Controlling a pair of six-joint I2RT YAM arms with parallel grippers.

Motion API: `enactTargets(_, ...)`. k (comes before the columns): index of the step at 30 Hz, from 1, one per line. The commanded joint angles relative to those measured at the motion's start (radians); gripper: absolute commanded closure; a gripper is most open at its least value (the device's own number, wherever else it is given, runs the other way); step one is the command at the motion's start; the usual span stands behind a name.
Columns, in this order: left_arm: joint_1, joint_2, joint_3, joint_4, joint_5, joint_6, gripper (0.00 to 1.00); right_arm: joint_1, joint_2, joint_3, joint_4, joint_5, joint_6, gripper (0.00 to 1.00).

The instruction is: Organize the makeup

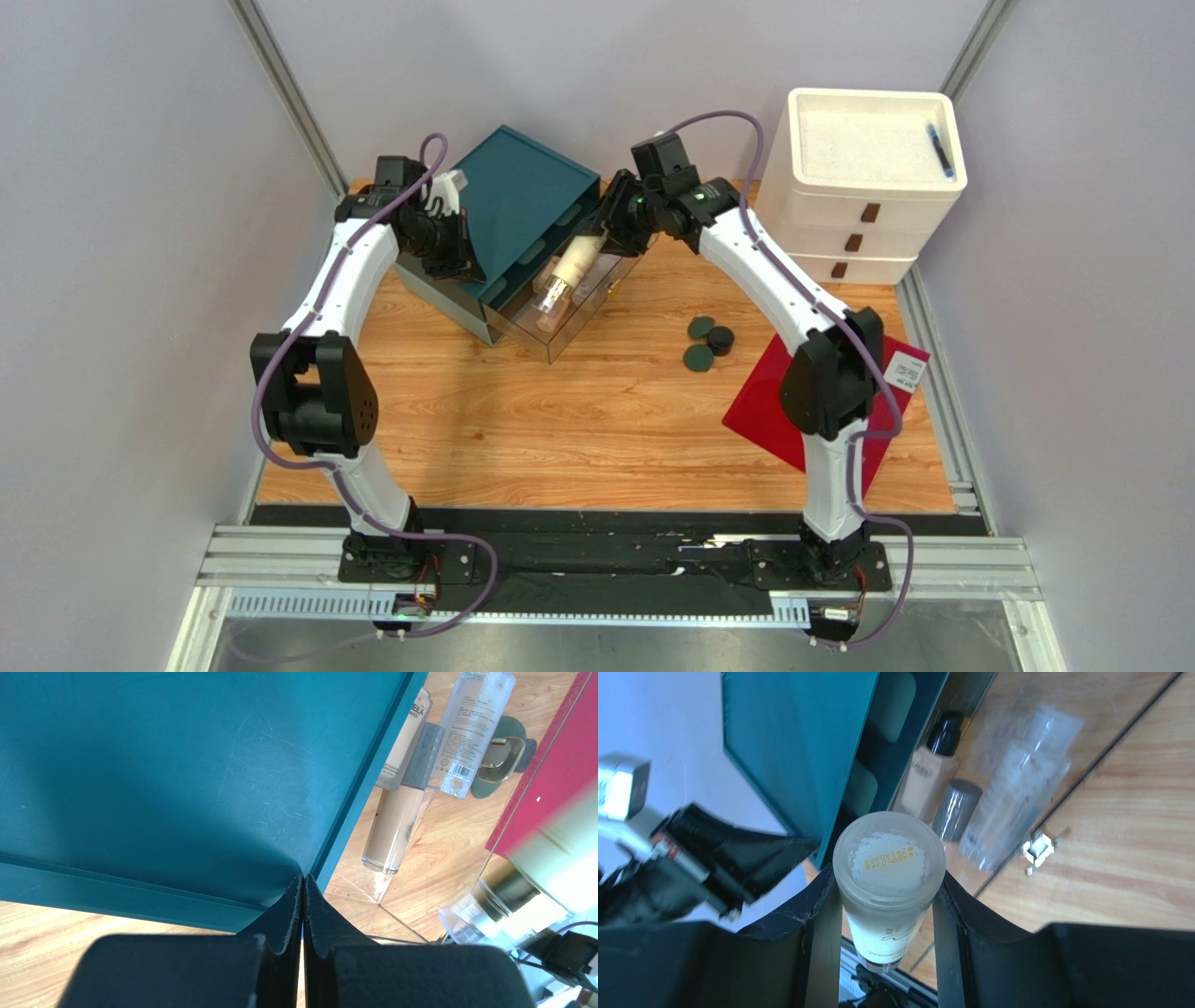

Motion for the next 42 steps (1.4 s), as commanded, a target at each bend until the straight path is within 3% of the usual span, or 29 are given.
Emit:
enactTargets(1, -0.011, 0.108, -0.111, -0.209, -0.147, 0.055, 1.00, -0.015, 0.110, 0.162, 0.080, -0.021, 0.062, 1.00)
enactTargets(8, -0.012, 0.106, -0.114, -0.207, -0.143, 0.055, 1.00, -0.046, 0.281, 0.282, 0.097, -0.017, 0.117, 1.00)
enactTargets(11, -0.012, 0.106, -0.108, -0.210, -0.140, 0.050, 1.00, -0.055, 0.304, 0.281, 0.112, 0.006, 0.124, 0.92)
enactTargets(14, -0.012, 0.097, -0.109, -0.209, -0.134, 0.046, 1.00, -0.072, 0.309, 0.279, 0.138, 0.003, 0.122, 0.72)
enactTargets(15, -0.012, 0.096, -0.107, -0.209, -0.137, 0.047, 1.00, -0.071, 0.307, 0.279, 0.144, 0.003, 0.128, 0.58)
enactTargets(18, -0.012, 0.096, -0.103, -0.218, -0.146, 0.055, 1.00, -0.072, 0.287, 0.273, 0.178, 0.014, 0.125, 0.44)
enactTargets(25, -0.012, 0.102, -0.086, -0.230, -0.146, 0.059, 1.00, -0.081, 0.218, 0.241, 0.215, -0.004, 0.114, 0.38)
enactTargets(31, -0.011, 0.097, -0.069, -0.241, -0.149, 0.064, 1.00, -0.095, 0.011, 0.051, 0.262, 0.016, 0.101, 0.51)
enactTargets(34, -0.012, 0.102, -0.063, -0.242, -0.146, 0.063, 1.00, -0.104, -0.116, -0.090, 0.268, 0.037, 0.076, 0.80)
enactTargets(35, -0.012, 0.102, -0.065, -0.242, -0.144, 0.063, 1.00, -0.109, -0.142, -0.125, 0.267, 0.037, 0.068, 0.99)
enactTargets(42, -0.012, 0.103, -0.068, -0.239, -0.146, 0.064, 1.00, -0.121, -0.336, -0.483, 0.238, 0.028, 0.054, 1.00)
